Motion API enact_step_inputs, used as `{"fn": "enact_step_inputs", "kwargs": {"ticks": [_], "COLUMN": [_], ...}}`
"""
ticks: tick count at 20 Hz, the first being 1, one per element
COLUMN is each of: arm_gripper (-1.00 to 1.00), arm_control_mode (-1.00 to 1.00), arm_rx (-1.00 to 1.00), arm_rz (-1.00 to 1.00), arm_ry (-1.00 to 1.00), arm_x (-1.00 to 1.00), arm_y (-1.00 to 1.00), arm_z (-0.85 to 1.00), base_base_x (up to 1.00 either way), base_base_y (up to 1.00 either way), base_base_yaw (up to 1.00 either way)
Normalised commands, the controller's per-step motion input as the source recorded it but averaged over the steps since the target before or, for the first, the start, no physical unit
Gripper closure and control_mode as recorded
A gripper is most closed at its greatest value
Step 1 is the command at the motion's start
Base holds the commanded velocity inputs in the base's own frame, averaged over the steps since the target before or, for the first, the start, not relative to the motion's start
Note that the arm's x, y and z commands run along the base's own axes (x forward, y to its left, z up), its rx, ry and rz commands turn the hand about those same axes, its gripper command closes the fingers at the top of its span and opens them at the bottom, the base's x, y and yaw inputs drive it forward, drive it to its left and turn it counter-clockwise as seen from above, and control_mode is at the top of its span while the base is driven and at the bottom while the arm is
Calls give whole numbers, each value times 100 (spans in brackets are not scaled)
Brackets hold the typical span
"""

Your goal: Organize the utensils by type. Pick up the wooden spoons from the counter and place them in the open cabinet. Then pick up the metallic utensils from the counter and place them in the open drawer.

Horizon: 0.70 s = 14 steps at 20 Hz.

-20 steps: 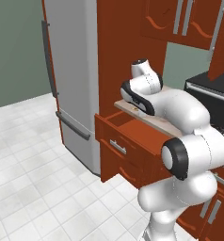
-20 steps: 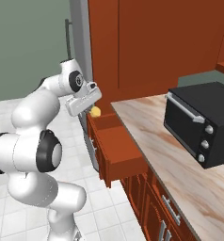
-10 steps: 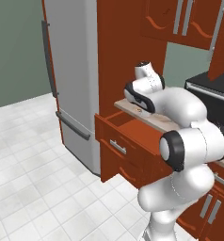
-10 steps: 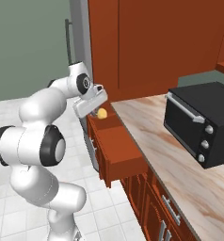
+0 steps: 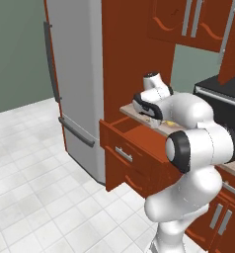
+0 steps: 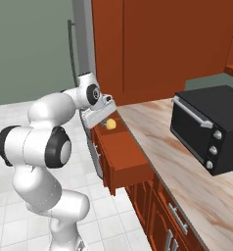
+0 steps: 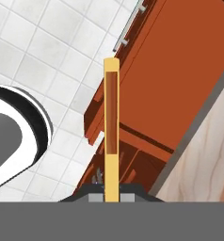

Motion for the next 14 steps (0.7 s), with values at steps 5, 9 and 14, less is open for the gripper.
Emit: {"fn": "enact_step_inputs", "kwargs": {"ticks": [5, 9, 14], "arm_gripper": [100, 100, 100], "arm_control_mode": [-100, -100, -100], "arm_rx": [0, 0, 2], "arm_rz": [0, 0, -9], "arm_ry": [1, 1, 0], "arm_x": [18, 20, 23], "arm_y": [0, 0, 0], "arm_z": [-41, -44, -37], "base_base_x": [0, 0, 0], "base_base_y": [0, 0, 0], "base_base_yaw": [0, 0, 0]}}
